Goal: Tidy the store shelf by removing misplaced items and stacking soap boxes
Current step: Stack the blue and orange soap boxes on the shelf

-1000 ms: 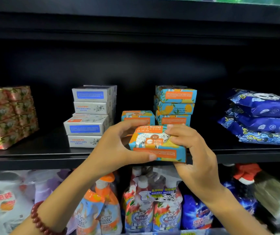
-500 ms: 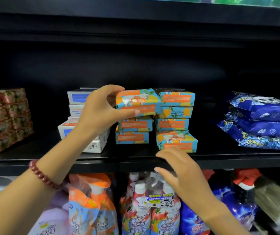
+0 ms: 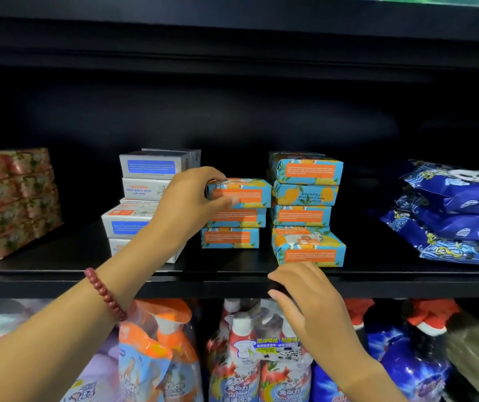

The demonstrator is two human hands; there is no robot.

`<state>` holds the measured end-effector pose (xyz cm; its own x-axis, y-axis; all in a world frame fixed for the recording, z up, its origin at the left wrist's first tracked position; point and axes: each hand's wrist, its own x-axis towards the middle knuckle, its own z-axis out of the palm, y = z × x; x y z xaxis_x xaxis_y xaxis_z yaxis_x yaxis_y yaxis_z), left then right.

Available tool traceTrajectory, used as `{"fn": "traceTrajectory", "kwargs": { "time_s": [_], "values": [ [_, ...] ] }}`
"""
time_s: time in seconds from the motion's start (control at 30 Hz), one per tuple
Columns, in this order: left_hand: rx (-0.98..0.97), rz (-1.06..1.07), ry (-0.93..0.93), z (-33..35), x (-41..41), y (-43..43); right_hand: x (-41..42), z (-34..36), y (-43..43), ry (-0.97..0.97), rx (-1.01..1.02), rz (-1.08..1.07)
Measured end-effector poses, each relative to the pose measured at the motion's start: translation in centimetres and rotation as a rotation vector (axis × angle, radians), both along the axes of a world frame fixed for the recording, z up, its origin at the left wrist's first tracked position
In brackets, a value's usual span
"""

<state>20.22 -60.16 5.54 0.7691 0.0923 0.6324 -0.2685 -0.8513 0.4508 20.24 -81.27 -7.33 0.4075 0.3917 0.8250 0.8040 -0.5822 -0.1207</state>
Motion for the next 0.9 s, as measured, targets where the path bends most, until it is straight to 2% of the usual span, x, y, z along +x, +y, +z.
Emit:
{"fn": "traceTrajectory", "kwargs": {
  "time_s": [0.27, 0.4, 0.5, 0.63, 0.73, 0.8, 0.9],
  "values": [
    [0.169, 0.150, 0.010, 0.5, -0.6, -1.7, -0.5, 0.5, -0.1, 0.035, -0.031, -0.003],
    [0.310, 0.144, -0.214, -1.1, -1.2, -1.4, -1.0, 1.7, -0.7, 0.111, -0.012, 0.045],
    [0.318, 0.059, -0.352, -3.1, -2.2, -1.5, -1.1, 3.3, -1.5, 0.028, 0.102, 0.027],
    [0.266, -0.046, -0.233, -6.8, -3.4, -2.7, 0.0, 5.4, -3.2, 0.055, 0.153, -0.108],
    [0.282, -0.053, -0.129, -8.9, -3.5, -3.1, 1.0, 6.0, -4.0, 0.178, -0.015, -0.181],
    [0.312, -0.026, -0.126, -9.5, -3.4, -3.1, 1.1, 5.8, -4.1, 0.258, -0.109, -0.183],
    [0.311, -0.009, -0.163, -9.6, -3.3, -3.2, 1.1, 4.9, -3.9, 0.212, -0.150, -0.174]
  ]
}}
